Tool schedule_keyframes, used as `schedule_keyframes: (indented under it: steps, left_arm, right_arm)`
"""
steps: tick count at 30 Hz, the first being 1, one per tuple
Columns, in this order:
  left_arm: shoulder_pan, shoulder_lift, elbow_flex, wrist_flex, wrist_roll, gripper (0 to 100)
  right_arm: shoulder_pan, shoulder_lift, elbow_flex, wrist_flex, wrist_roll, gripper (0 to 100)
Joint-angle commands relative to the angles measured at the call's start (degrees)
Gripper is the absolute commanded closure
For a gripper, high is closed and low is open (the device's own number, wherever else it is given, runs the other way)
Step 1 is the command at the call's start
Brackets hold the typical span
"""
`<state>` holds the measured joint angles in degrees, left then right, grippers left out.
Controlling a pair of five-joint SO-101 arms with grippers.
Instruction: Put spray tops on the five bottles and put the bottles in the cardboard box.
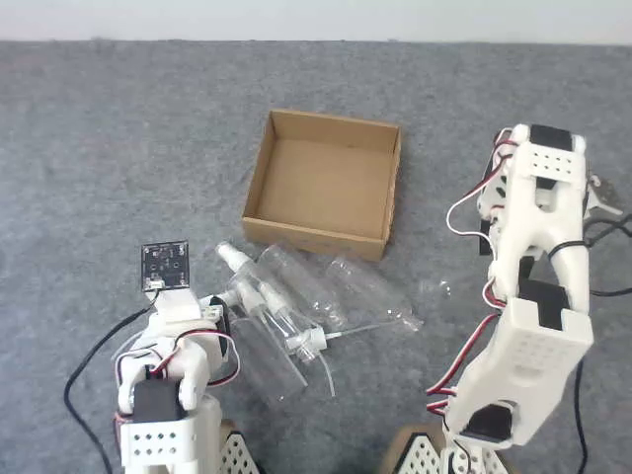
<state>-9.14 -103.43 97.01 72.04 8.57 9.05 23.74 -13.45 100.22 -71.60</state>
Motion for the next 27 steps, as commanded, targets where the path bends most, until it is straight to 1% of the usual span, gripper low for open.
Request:
schedule_keyframes:
  steps: [1, 8, 12, 17, 22, 27]
  left_arm:
    - [0.1, -0.8, -0.5, 0.3, 0.5, 92]
    - [0.1, -0.8, -0.5, 0.3, 0.5, 92]
    - [0.1, -0.8, -0.5, 0.3, 0.5, 92]
    - [0.1, -0.8, -0.5, 0.3, 0.5, 92]
    - [0.1, -0.8, -0.5, 0.3, 0.5, 92]
    - [0.1, -0.8, -0.5, 0.3, 0.5, 92]
  right_arm:
    - [-1.9, -2.2, -4.1, 2.5, -0.2, 68.3]
    - [-5.2, -2.9, -4.0, 2.8, -0.2, 68.3]
    - [-5.3, -7.4, -3.2, 2.9, -0.4, 68.3]
    - [-5.6, -15.4, 1.4, 2.6, 0.1, 68.3]
    - [-5.0, -19.4, 4.9, 2.6, 9.1, 68.2]
    - [-5.0, -20.9, 8.9, 2.6, 26.7, 68.3]
